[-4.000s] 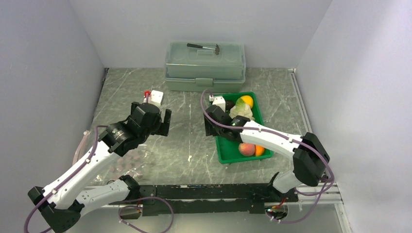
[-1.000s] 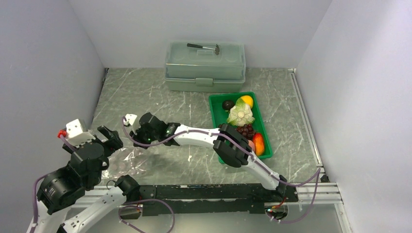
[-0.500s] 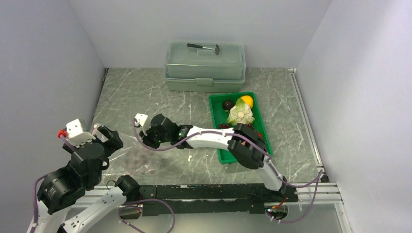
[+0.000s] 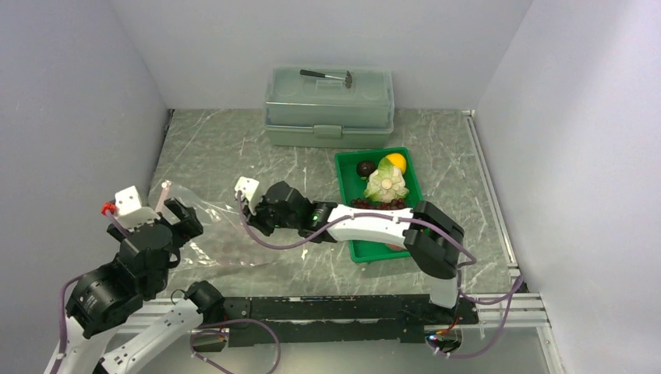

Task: Place the food in the zip-top bag and seal the zipper
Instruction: Pick up the zipper food storage bag at the corner of the board.

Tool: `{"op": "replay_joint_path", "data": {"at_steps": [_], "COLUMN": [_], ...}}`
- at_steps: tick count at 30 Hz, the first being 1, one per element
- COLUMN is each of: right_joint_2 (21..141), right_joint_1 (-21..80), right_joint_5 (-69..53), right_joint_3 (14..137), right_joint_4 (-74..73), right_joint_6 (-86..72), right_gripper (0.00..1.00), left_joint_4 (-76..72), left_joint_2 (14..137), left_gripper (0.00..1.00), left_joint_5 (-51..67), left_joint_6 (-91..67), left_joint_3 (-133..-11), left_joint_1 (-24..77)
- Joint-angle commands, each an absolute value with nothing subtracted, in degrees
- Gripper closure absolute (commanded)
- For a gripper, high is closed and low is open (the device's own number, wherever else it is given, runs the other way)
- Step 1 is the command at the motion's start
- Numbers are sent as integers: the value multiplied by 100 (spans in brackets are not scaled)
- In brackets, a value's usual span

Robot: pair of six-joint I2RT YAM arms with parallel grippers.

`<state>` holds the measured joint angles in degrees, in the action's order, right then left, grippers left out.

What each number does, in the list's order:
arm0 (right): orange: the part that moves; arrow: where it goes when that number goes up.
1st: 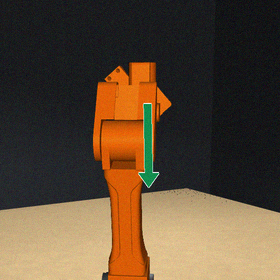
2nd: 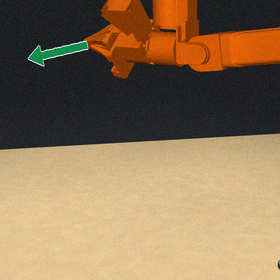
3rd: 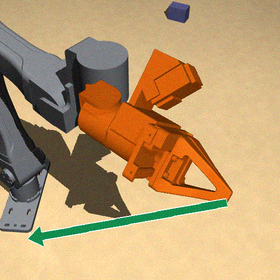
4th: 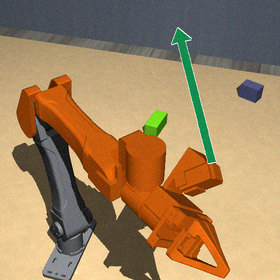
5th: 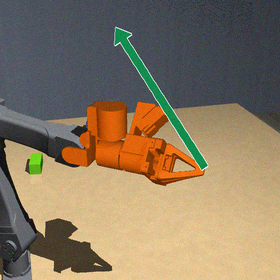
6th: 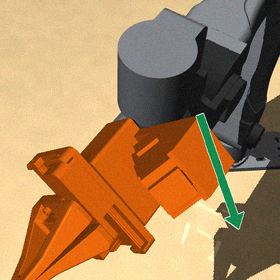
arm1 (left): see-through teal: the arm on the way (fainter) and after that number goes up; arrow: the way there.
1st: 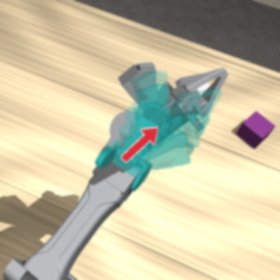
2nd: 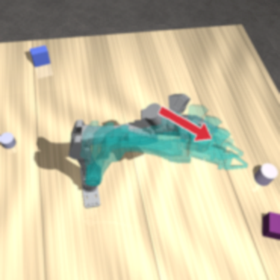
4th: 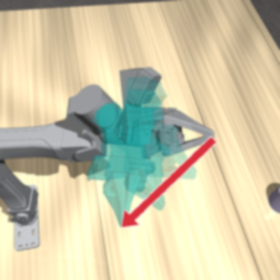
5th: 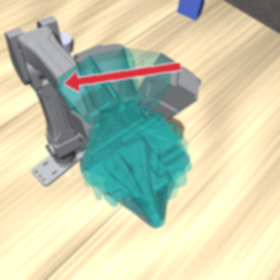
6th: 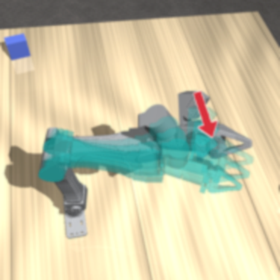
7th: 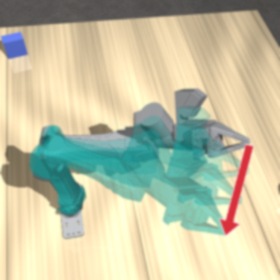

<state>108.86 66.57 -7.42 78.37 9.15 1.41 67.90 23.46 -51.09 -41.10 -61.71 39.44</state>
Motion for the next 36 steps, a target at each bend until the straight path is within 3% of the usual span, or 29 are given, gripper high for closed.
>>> {"op": "replay_joint_path", "data": {"at_steps": [1,13,20,36], "right_joint_2": [10182,8708,7766,5848], "right_joint_1": [6563,6124,5759,5015], "right_joint_5": [-439,-411,-408,-614], "right_joint_3": [7388,6092,5304,4046], "right_joint_4": [1208,1201,1226,855], "right_joint_6": [337,330,217,-251], "right_gripper": [100,100,100,100], "left_joint_4": [6162,5419,4942,4195], "left_joint_2": [2418,2794,3532,4657], "left_gripper": [3,0,13,14], "left_joint_5": [-4852,-4166,-3559,-2442], "left_joint_6": [-3637,-3078,-2840,-2667], "left_joint_3": [-6056,-6210,-6403,-6656], "left_joint_1": [3915,3921,3922,3594]}}
